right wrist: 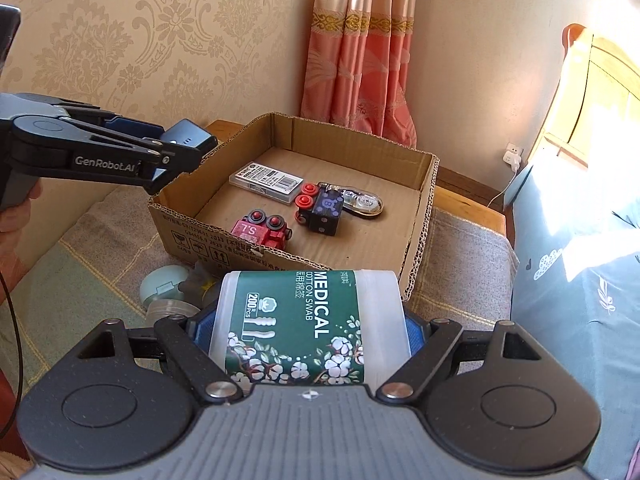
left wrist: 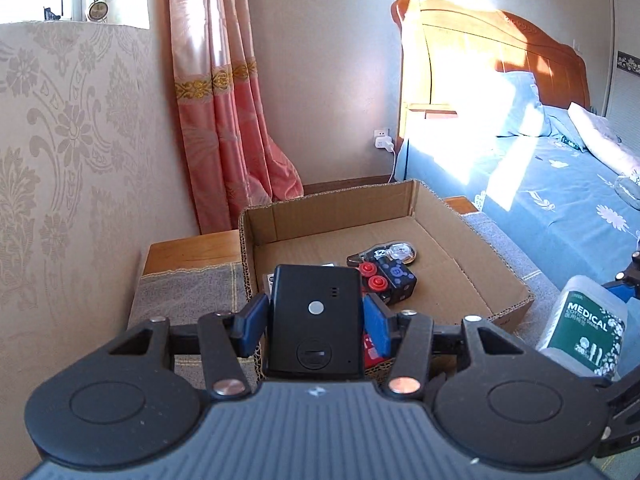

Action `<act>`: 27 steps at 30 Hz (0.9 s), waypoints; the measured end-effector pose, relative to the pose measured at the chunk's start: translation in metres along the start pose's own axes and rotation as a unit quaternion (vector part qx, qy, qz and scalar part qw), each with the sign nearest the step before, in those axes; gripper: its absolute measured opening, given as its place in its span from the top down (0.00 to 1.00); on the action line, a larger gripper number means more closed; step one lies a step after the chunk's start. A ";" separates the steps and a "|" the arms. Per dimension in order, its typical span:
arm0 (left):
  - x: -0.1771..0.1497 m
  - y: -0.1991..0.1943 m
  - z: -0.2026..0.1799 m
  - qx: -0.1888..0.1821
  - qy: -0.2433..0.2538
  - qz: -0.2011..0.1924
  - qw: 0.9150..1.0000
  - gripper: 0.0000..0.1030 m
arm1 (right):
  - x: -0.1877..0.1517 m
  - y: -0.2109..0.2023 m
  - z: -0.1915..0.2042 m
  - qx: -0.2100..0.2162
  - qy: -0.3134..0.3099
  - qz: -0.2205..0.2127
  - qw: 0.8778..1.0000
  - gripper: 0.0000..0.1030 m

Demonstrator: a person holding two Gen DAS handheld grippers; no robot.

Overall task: Organize rigid objects
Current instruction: 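Carry both held items into the cardboard box and open both grippers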

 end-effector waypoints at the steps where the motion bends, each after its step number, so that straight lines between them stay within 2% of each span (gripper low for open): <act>1: 0.002 0.008 0.002 -0.002 -0.008 0.000 1.000 0.50 | 0.001 -0.001 0.000 -0.001 -0.001 -0.002 1.000 0.16; 3: 0.002 0.016 0.006 0.006 -0.024 0.001 1.000 0.37 | 0.003 -0.001 0.000 -0.003 -0.003 -0.004 1.000 0.16; 4: 0.001 0.018 0.010 0.013 -0.029 -0.002 0.999 0.25 | 0.004 0.000 0.000 -0.003 -0.003 -0.004 1.000 0.16; 5: 0.000 0.018 0.011 0.017 -0.030 -0.005 0.999 0.17 | 0.004 0.000 -0.001 -0.003 -0.003 -0.003 1.000 0.16; 10: -0.008 0.004 0.012 0.023 -0.034 -0.017 0.999 0.04 | 0.008 0.002 -0.003 -0.005 -0.004 -0.002 1.000 0.16; 16: -0.024 -0.013 0.009 0.015 -0.043 -0.013 0.999 0.03 | 0.021 0.007 -0.007 0.004 0.003 -0.002 1.000 0.16; 23: -0.048 -0.033 0.019 0.043 -0.057 -0.004 0.997 0.02 | 0.057 0.016 -0.008 0.016 0.001 -0.002 1.000 0.16; 27: -0.064 -0.041 0.028 0.058 -0.070 0.001 0.996 0.02 | 0.088 0.035 -0.002 0.035 -0.004 0.007 0.999 0.16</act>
Point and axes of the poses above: each gripper's, at about its wrist camera, not at the fingertips, and y roughly the way its jaws point, z to its left, x to its top, the point moved 9 cm from there along y, roughly the way its jaws point, and after that the axes turned 11 degrees about z, right-handed, at the moved point
